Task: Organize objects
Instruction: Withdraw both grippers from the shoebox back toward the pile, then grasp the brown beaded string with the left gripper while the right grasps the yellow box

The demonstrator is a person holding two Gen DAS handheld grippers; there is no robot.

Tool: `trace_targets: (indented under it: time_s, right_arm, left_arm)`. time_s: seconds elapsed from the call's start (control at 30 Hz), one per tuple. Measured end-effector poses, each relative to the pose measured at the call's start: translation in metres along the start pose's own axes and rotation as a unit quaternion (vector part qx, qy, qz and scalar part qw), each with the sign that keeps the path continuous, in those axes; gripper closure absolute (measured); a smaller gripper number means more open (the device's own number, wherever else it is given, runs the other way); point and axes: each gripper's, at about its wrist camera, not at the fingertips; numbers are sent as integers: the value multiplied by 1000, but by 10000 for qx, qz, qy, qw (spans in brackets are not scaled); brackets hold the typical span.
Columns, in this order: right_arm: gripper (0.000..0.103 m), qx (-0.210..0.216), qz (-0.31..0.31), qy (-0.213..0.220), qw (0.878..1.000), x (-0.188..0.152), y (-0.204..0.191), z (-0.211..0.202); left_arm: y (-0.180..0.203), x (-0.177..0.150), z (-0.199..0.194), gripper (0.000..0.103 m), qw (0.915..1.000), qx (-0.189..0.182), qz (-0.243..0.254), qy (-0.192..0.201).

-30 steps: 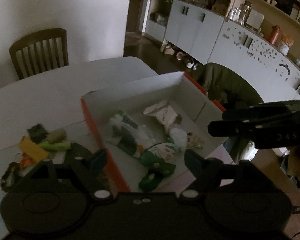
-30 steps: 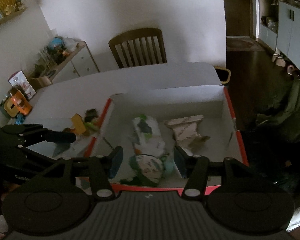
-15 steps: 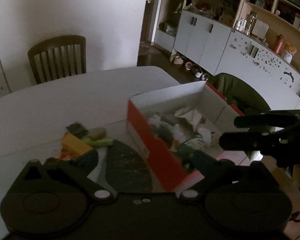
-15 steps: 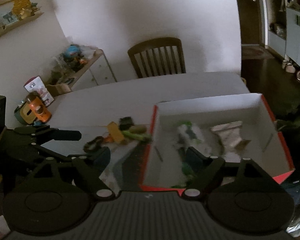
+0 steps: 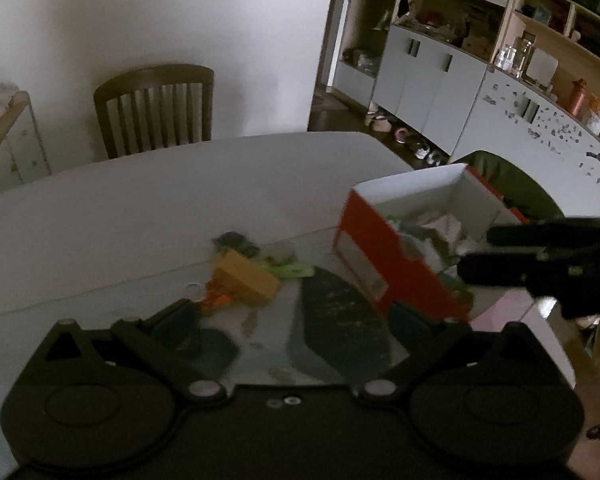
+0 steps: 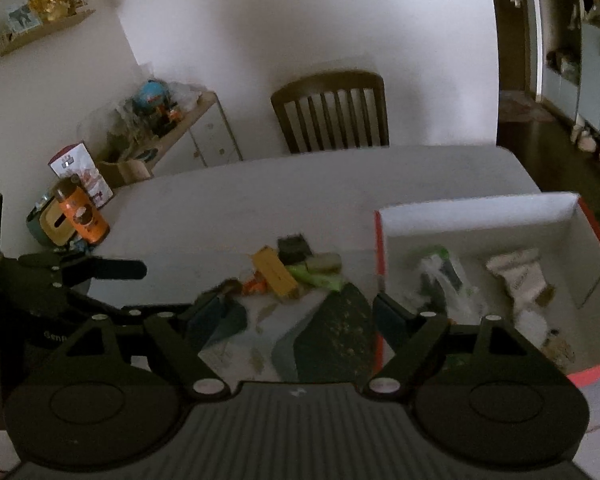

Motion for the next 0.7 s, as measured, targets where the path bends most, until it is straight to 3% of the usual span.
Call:
trace_targets:
  time_s: [0.1,0.43,0.7]
  right_arm:
    - [20,-97,-150,91,9998,1,-13,12]
    - [20,-63,-319,-351,9989,8,-44,72]
    - [20,-338,-390,-722,9961,15,-51,120]
  left_arm:
    - [-18,-3,2,0,9999,133,33,-16]
    - [-76,-18,20,1,9994,332,-118,60]
    - [-90,-30,47,1,9994,320,113,-65]
Point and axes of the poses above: each gripper's, at about its wrist camera, not at the fingertips, and z roughly the way its jaws point, y to its right, x to its top, and after that the axes turned 1 degree about -x, right-handed
